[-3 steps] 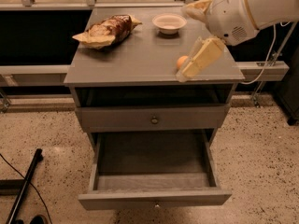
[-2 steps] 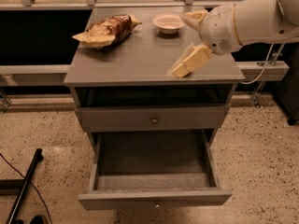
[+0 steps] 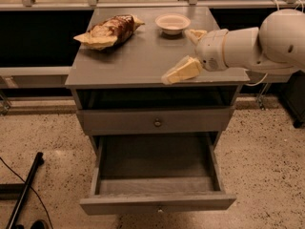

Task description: Place orange into middle drawer

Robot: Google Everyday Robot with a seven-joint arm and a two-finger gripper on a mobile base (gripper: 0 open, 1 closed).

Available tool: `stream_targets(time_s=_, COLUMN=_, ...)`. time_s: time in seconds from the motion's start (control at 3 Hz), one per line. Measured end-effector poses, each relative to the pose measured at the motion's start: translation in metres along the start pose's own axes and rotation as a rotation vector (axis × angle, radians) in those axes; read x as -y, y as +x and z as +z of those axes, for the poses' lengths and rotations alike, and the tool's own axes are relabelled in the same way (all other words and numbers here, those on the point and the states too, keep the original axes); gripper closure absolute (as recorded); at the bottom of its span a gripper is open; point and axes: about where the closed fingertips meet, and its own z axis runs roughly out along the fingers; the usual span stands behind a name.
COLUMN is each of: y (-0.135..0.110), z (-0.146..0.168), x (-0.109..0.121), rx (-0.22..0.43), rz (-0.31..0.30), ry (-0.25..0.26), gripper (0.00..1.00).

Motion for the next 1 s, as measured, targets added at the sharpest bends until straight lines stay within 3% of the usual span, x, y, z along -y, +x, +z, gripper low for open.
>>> stream_targets(time_s=0.67, y=0.035, z=-0.018, x=0.037, rx=0.066, rz=0.095, ry=0.148, gripper=0.00)
stream_targets(time_s=1.0, y=0.057, z=-0.016, x=0.051, rx=0.068, rz=0.155, ry=0.190, gripper=0.00)
